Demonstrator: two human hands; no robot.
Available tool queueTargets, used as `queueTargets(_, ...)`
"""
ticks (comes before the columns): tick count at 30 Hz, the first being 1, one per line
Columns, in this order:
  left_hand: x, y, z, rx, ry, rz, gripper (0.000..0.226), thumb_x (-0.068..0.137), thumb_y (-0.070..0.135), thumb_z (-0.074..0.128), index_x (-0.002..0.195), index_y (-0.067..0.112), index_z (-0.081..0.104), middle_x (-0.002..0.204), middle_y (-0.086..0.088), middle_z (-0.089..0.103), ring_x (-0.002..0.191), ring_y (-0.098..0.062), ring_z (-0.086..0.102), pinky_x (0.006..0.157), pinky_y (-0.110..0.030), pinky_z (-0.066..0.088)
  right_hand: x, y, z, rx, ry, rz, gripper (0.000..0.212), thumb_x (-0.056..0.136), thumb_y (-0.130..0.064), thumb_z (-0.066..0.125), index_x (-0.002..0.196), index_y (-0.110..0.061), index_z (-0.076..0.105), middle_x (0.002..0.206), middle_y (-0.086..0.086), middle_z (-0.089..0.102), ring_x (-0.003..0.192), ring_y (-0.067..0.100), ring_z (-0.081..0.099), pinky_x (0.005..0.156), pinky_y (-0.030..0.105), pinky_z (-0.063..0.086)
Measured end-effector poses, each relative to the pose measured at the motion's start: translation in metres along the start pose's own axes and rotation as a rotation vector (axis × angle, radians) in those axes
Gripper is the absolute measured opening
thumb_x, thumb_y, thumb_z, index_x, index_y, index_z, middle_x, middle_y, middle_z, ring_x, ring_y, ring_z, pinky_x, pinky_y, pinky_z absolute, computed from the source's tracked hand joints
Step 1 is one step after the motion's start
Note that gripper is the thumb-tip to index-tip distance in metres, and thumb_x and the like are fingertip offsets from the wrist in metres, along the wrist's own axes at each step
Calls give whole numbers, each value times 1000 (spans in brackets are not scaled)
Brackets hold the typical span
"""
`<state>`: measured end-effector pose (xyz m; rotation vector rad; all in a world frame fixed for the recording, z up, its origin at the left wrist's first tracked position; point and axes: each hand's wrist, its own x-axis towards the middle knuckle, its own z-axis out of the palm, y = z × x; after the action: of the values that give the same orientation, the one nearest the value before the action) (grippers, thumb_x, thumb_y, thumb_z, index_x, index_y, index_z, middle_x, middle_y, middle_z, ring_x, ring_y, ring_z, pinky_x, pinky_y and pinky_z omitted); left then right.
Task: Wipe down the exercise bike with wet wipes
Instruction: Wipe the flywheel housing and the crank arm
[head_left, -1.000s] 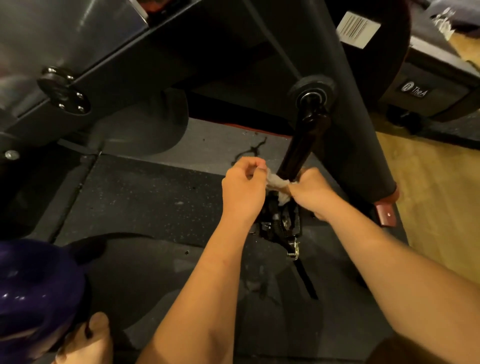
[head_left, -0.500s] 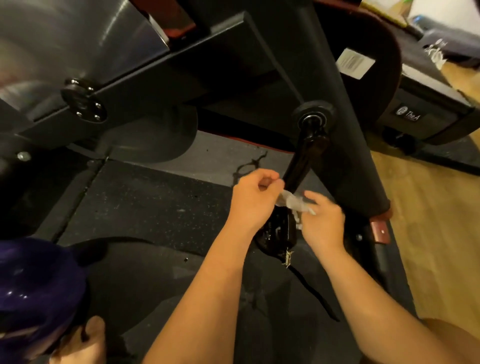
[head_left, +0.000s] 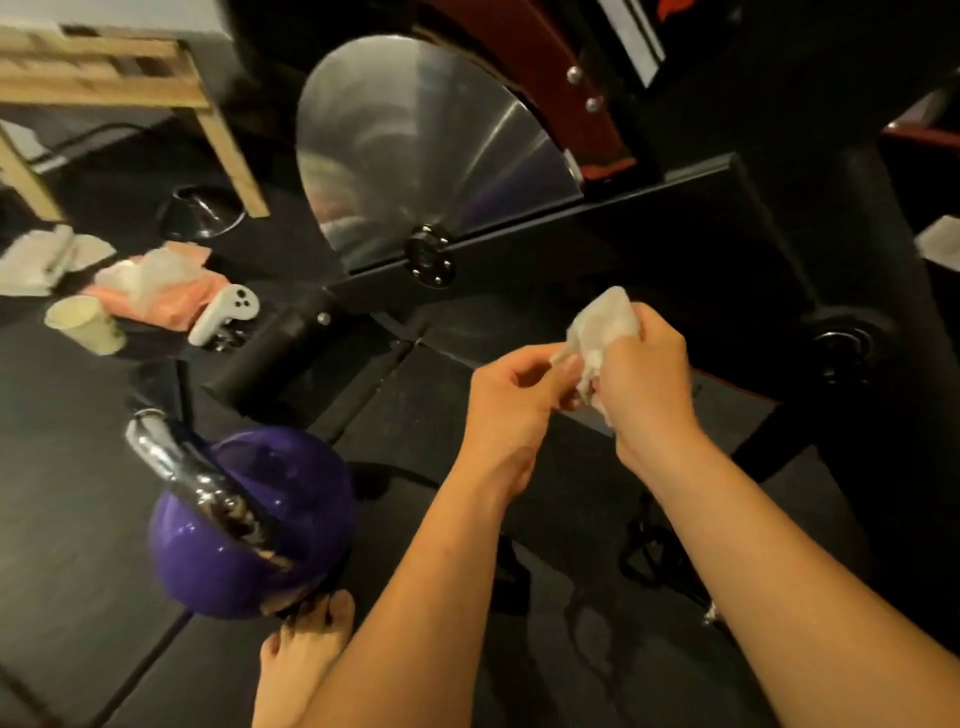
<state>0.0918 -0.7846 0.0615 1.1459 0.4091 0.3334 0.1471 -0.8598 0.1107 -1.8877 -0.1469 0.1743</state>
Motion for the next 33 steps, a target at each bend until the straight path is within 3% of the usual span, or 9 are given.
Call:
queueTargets(3,-7,22,-25,-17,279,-30,8,93,13,63,92,11,71,86,-7,71,74,-15,63,64,-27,52,-3,-20,23,291,-381,198,16,96,-23,53,97,-17,67,92,9,69,86,24,67,76,39,55)
queueTargets(9,-24,87,-93,-86,655,-104,19,87,0,51,97,6,66,107,-24,68,97,-38,66,81,-42,55,-17,-40,56,90,-801,-2,19,88,-9,64,103,-20,68,99,4,71,94,21,69,79,37,59)
queueTargets(13,-6,125,-107,-54,589,-186,36,90,-5,48,125,-2,58,119,-20,63,97,-26,60,89,-40,53,-1,-61,87,-213,-637,-308,12,70,-25,72,80,-32,68,81,-9,68,76,10,63,70,32,53)
queueTargets(17,3,151,-127,-15,453,-201,31,88,1,54,118,0,61,106,-20,67,98,-34,65,92,-46,54,11,-93,121,-366,-569,-539,48,76,-8,72,116,-30,59,98,-4,60,87,16,61,68,24,51)
queueTargets(19,17,168,-150,44,445,-189,20,88,-1,58,108,2,62,99,-17,63,95,-31,63,86,-44,56,10,-110,141,-486,-637,-605,41,81,-8,69,115,-29,61,101,-3,62,88,14,61,68,27,54)
queueTargets(22,34,183,-206,65,315,-142,25,90,-6,50,70,6,58,70,-9,53,61,-18,51,46,-24,47,9,-129,175,-444,-694,-527,22,88,-5,62,104,-20,66,86,-4,68,77,13,65,58,27,56)
queueTargets(24,41,190,-241,84,246,-172,29,93,1,48,69,11,60,69,-5,51,52,-10,43,36,-17,35,13,-141,195,-413,-673,-443,9,92,-12,62,99,-16,66,65,-12,65,60,1,60,52,20,47)
queueTargets(29,45,178,-289,-1,168,-238,19,96,22,59,101,10,73,95,-13,66,80,-21,56,70,-31,43,23,-149,234,-538,-485,-406,35,94,-35,59,84,-3,65,67,3,54,60,9,48,57,25,40)
queueTargets(33,61,172,-292,-161,199,-207,10,93,11,62,100,9,69,87,-7,65,74,-14,57,67,-27,48,41,-162,258,-560,-424,-260,15,95,-27,60,84,-20,68,82,1,64,69,11,53,57,22,43)
